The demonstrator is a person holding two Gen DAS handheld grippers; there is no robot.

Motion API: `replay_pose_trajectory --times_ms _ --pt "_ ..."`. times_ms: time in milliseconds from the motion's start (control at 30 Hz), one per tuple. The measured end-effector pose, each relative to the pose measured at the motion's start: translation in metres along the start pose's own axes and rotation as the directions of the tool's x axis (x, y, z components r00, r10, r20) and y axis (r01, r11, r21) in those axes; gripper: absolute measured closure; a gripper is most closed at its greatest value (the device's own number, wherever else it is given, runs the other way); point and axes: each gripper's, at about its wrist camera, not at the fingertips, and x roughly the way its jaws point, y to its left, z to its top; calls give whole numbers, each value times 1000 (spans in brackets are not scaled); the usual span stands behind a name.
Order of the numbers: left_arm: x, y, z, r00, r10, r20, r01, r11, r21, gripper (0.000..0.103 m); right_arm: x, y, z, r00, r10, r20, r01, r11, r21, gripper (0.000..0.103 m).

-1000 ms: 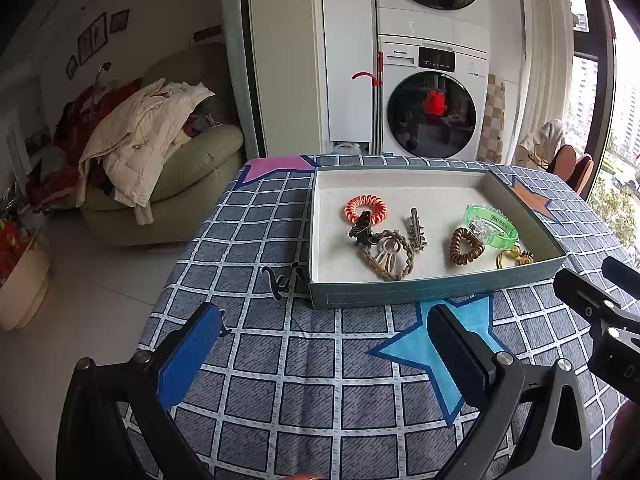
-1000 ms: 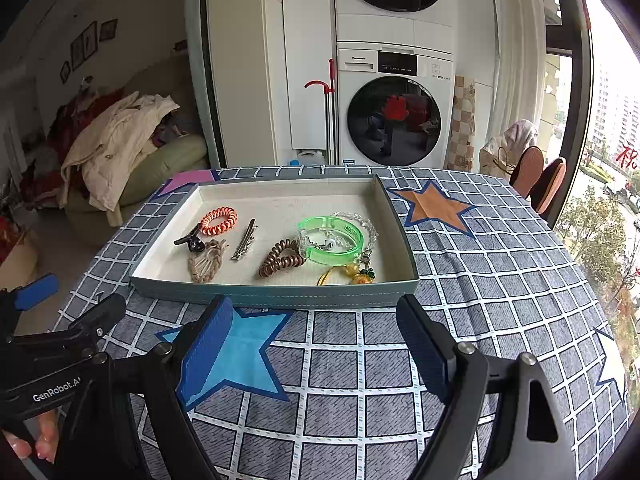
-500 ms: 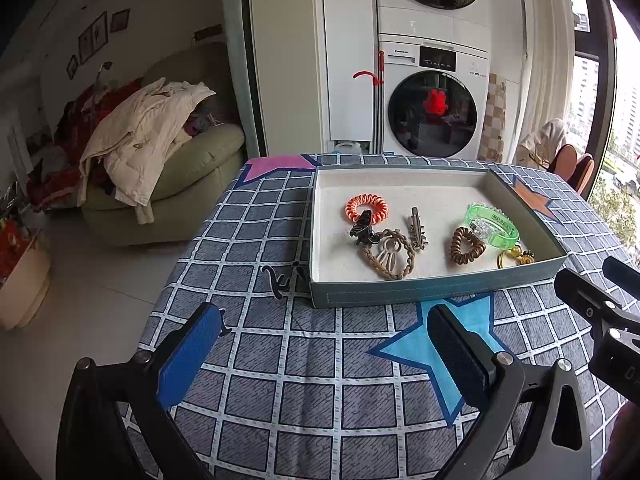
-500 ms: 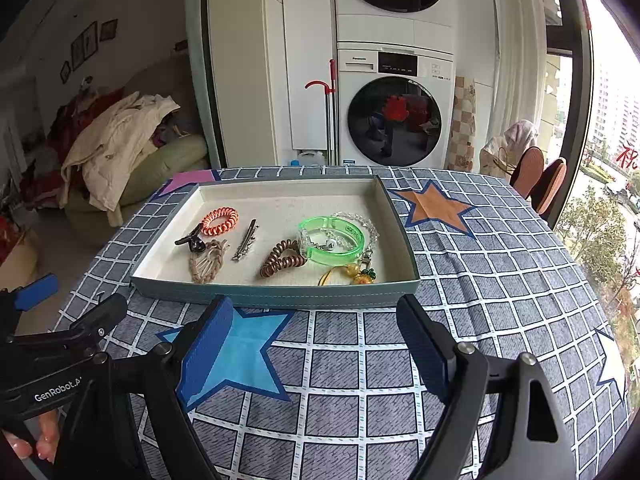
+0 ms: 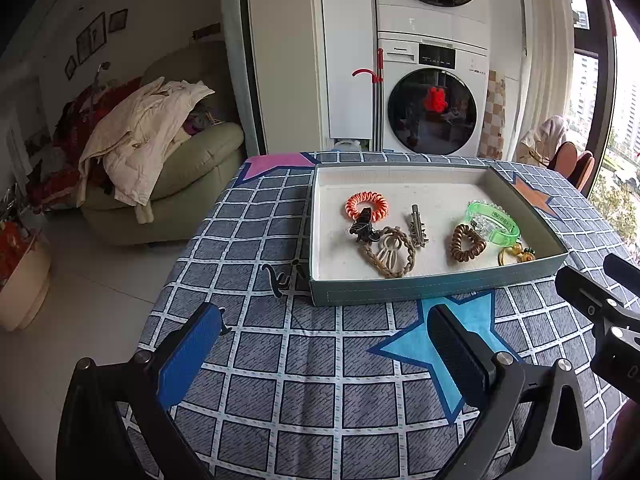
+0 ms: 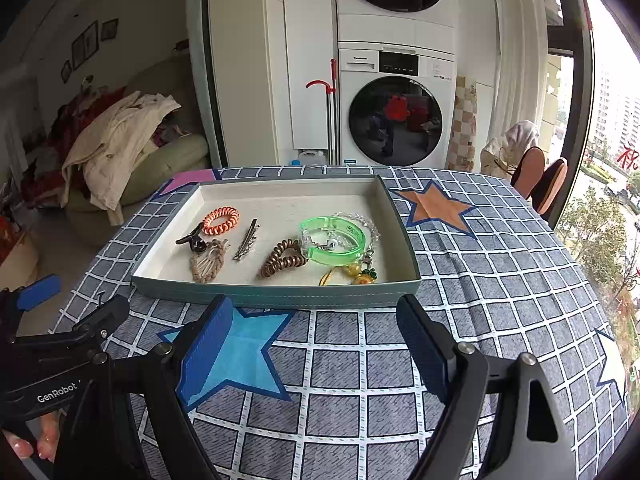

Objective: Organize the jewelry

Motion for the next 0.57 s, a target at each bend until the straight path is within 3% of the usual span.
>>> replay_pose_trajectory --times_ms 567 --pt "0 -1 1 1000 -17 -2 17 1000 5 0 -1 2 0 1000 0 -2 0 1000 0 17"
